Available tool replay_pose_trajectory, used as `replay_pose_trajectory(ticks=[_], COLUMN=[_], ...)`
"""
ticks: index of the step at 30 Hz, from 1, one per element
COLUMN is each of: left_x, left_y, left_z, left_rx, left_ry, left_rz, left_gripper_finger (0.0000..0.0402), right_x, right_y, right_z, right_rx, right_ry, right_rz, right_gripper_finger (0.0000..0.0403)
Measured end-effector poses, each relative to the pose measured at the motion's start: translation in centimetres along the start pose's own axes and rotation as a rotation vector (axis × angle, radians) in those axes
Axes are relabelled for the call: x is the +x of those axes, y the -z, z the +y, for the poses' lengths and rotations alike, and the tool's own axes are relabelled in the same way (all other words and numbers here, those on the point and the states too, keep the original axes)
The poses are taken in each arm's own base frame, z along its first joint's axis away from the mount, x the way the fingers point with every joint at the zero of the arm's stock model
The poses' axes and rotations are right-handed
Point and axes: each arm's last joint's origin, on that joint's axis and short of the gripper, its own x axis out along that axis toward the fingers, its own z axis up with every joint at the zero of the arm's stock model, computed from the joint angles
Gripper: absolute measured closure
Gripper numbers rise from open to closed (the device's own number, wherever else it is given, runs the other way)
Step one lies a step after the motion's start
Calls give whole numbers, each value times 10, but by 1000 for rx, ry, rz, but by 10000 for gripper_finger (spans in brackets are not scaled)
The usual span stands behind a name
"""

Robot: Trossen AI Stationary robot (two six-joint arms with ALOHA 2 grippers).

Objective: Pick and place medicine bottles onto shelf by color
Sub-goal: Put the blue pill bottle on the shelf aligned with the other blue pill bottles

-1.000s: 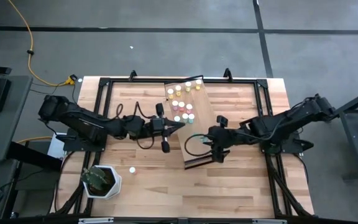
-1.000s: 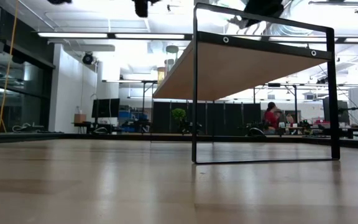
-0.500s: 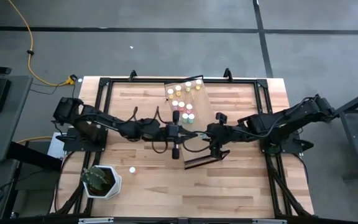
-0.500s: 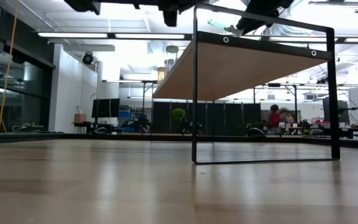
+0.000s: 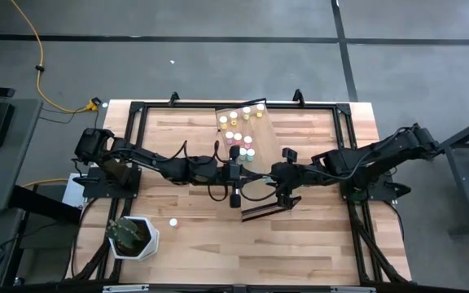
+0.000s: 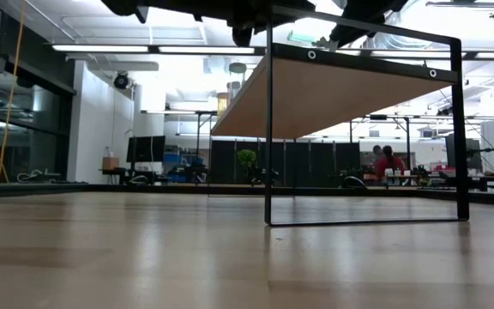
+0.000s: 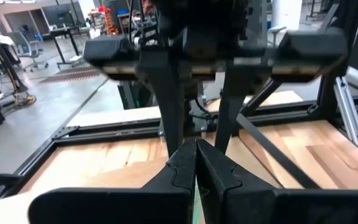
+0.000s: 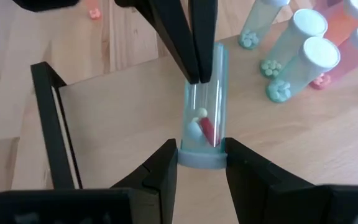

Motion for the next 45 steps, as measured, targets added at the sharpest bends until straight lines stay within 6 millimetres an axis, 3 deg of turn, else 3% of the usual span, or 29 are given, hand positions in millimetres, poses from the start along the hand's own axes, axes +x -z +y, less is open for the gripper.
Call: replay_pose_trajectory(ticks=[11, 40, 45], left_x=[0, 0, -11], left_y=[4, 5, -4], left_z=[2, 2, 7], left_rx=[-3, -20, -8], left_ry=[-20, -22, -65], left_rz=[41, 46, 91], left_gripper_finger=[402, 401, 402], right_x=[-14, -15, -15], right_y=[-12, -20, -21], right_z=[-2, -2, -3], right_rx=[-1, -31, -31], right_ry=[2, 27, 69], right_rz=[-59, -140, -157], right_gripper_finger=[299, 299, 299])
